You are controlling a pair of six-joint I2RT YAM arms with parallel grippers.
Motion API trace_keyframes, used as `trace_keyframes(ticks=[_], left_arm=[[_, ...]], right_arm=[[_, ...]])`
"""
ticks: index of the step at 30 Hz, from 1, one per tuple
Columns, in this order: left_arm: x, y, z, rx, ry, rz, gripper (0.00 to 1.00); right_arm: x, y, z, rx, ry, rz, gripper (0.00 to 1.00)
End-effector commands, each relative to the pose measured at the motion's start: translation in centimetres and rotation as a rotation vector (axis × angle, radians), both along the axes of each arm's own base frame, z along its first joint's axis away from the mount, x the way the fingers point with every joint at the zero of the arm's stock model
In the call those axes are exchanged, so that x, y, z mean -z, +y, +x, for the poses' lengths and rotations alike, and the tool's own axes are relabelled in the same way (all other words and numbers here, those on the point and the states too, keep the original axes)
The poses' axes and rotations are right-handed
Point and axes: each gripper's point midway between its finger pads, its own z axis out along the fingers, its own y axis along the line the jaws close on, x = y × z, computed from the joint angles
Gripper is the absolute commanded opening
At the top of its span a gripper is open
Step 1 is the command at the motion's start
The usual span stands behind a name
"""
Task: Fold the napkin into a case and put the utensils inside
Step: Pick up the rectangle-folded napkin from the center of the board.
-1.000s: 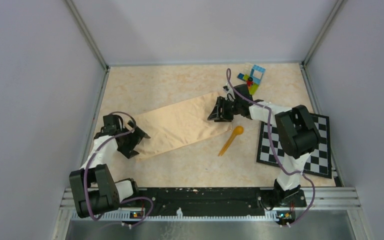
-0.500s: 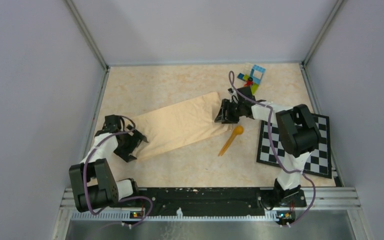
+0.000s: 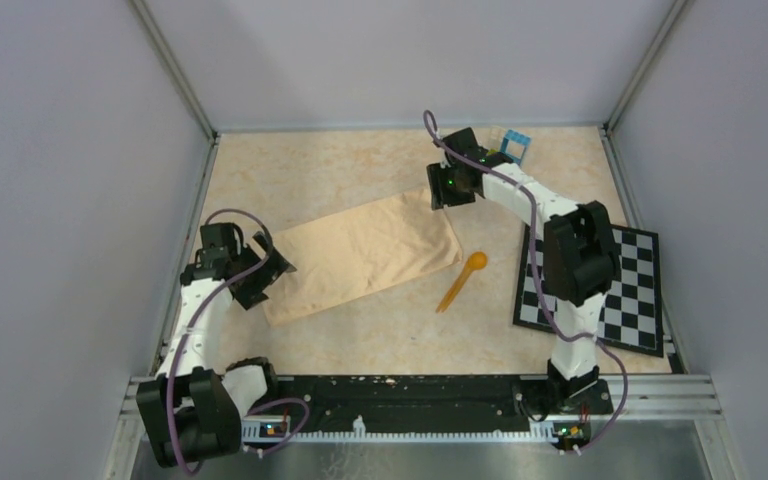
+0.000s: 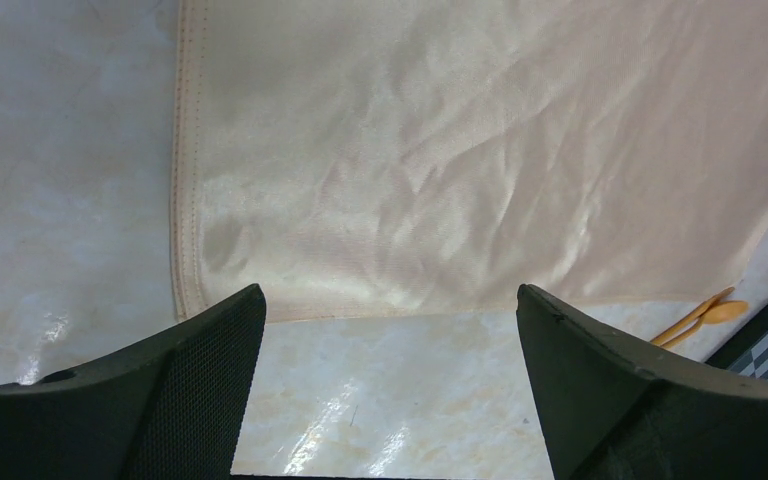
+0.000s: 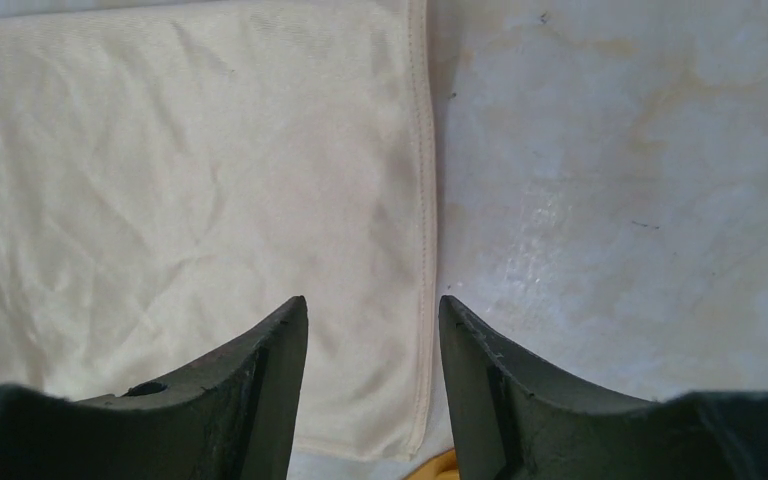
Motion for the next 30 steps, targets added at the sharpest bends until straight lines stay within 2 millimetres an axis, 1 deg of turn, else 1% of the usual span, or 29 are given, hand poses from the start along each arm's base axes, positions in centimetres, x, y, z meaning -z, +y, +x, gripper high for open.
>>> trace_keyframes(ticks=[1,5,9,14,18,20,22,25,27,30], left_arm=[[-1.9,-0.3,0.5,0.070,-0.081,0.024,0.99],[-2.8,-0.7,0.5,0.104,-0.123,0.020,0.99],[-3.7,-0.2,0.9,0.119,-0.152,0.060,0.99],[-3.9,-0.3,1.0,0.143,-0.162,0.067,0.99],[-4.0,-0.6,1.2,0.159,-0.175,0.052,0.99],[-4.0,-0.7,1.3,0.164,-0.177,0.052,0.99],[-4.0,-0.6,1.3,0.165,-0.179,0.053,0.99],[-4.1,-0.6,1.3,0.166,-0.182,0.057,0.99],[-4.1,-0.6,1.2,0.166,-0.182,0.058,0.99],[-4.1,-0.6,1.2,0.167,-0.182,0.061,0.99]], right_arm=[[1.7,-1.4,0.7,-0.018,0.036,-0.170,0.51],[3.3,-1.4,1.0,-0.016,0.075,-0.216,0.52],[5.1,-0.6,0.7,-0.028,0.102,-0.222,0.52],[7.1,-0.1,-0.2,-0.036,0.139,-0.234,0.53],[8.7,0.8,-1.4,-0.045,0.178,-0.218,0.54],[9.7,0.8,-1.8,-0.042,0.195,-0.226,0.55],[10.8,0.4,-2.0,-0.032,0.192,-0.264,0.54],[12.2,-0.3,-2.4,-0.024,0.195,-0.318,0.50],[13.0,-0.4,-2.7,-0.027,0.205,-0.321,0.44],[13.7,-0.2,-2.8,-0.031,0.201,-0.314,0.31]])
